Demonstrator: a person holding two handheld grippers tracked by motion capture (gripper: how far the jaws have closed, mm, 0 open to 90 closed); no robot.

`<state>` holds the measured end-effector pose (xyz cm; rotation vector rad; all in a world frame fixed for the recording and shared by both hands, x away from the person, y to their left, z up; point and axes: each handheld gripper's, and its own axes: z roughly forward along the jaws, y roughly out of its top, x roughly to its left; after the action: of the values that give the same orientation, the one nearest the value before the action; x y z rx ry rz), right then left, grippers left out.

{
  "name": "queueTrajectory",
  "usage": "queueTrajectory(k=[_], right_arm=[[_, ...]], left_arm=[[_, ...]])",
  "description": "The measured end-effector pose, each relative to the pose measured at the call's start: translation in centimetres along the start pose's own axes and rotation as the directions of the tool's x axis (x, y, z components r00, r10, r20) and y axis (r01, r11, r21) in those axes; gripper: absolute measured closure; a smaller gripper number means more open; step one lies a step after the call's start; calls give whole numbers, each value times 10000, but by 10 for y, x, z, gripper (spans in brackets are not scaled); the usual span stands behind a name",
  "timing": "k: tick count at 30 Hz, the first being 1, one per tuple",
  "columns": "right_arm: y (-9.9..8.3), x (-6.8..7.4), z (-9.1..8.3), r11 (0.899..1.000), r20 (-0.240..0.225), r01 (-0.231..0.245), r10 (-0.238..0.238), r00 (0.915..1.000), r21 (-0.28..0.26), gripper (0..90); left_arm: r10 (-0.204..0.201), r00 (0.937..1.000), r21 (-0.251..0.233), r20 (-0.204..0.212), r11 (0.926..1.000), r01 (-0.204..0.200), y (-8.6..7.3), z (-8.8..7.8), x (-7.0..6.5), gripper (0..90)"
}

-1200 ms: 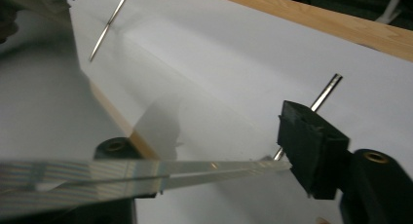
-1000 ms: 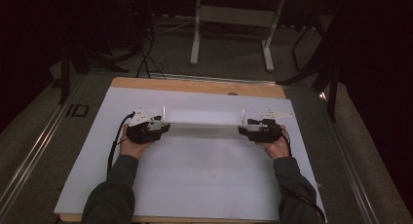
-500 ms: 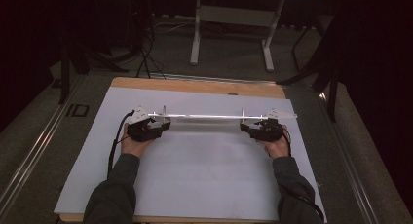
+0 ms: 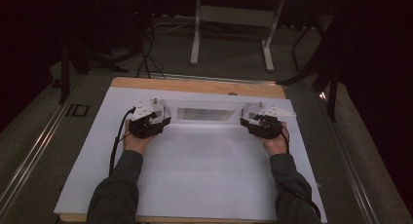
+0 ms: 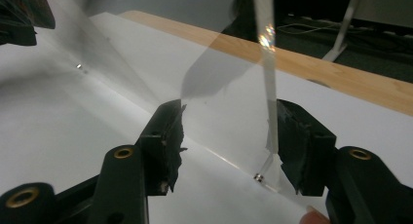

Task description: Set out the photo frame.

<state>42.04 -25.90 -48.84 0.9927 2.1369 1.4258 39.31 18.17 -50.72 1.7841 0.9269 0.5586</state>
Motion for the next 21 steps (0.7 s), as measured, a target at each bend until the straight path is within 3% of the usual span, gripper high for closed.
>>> queueTrajectory(k=[4, 6, 13, 21], right_arm=[[5, 3, 1, 9988, 334, 474, -479, 9983, 154, 475], [7, 4, 1, 9978, 426, 626, -635, 9971, 209, 479], [12, 5, 4, 9962, 653, 817, -836, 9944, 309, 485], [16, 9, 3, 9933, 816, 1068, -1101, 9906, 444, 498]], left_arm=[[75, 9997, 82, -245, 9999, -73, 4, 2, -2, 470], [312, 9987, 226, -411, 9993, -303, 6, 4, -3, 468], [786, 9936, 584, -809, 9955, -740, 12, 6, -8, 469], [932, 9913, 523, -927, 9947, -887, 15, 3, -10, 468]])
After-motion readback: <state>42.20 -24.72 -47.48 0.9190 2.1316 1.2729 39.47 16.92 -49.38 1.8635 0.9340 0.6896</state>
